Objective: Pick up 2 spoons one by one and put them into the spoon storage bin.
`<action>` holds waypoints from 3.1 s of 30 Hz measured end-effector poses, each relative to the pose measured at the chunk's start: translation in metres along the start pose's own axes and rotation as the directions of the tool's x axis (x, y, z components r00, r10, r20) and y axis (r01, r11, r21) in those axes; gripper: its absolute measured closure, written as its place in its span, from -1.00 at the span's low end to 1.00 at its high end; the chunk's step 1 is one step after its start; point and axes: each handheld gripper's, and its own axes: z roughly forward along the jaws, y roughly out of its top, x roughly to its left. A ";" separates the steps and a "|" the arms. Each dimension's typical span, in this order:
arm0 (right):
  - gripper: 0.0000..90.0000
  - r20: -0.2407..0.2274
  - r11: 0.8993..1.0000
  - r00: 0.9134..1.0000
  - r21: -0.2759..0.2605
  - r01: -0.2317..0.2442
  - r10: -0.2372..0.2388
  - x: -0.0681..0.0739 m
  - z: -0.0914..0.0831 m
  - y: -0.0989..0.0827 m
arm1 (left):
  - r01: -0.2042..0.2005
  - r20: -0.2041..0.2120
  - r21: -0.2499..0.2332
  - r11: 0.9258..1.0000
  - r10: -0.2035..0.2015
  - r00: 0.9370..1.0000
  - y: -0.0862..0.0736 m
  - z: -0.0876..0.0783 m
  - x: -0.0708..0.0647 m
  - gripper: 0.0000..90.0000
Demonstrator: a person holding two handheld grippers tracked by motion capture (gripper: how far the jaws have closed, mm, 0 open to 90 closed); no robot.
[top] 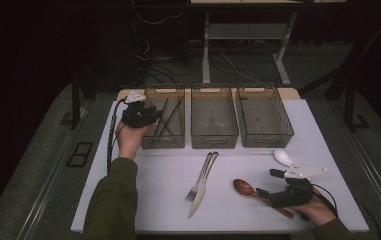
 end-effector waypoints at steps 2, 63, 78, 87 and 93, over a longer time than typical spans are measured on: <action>-0.75 0.000 1.000 1.000 -0.001 0.000 0.000 0.000 0.000 0.000 | -0.009 0.010 -0.002 1.000 0.009 1.000 0.002 -0.004 -0.003 0.24; -0.74 -0.035 0.999 0.999 0.033 -0.016 0.017 0.002 -0.004 -0.001 | -0.203 0.355 -0.005 0.979 0.192 0.915 -0.098 -0.064 -0.112 -1.00; -0.74 -0.024 0.997 1.000 0.078 -0.005 0.007 0.003 -0.005 0.003 | -0.217 0.342 0.052 0.975 0.186 0.921 -0.131 -0.078 -0.109 -1.00; -0.74 -0.024 0.995 1.000 0.102 -0.002 0.005 0.001 -0.007 0.009 | -0.201 0.341 0.059 0.978 0.170 0.925 -0.135 -0.079 -0.106 -1.00; -0.70 0.007 0.996 1.000 0.094 -0.007 0.006 -0.005 -0.010 0.017 | -0.197 0.345 0.068 0.978 0.162 0.924 -0.136 -0.078 -0.105 -1.00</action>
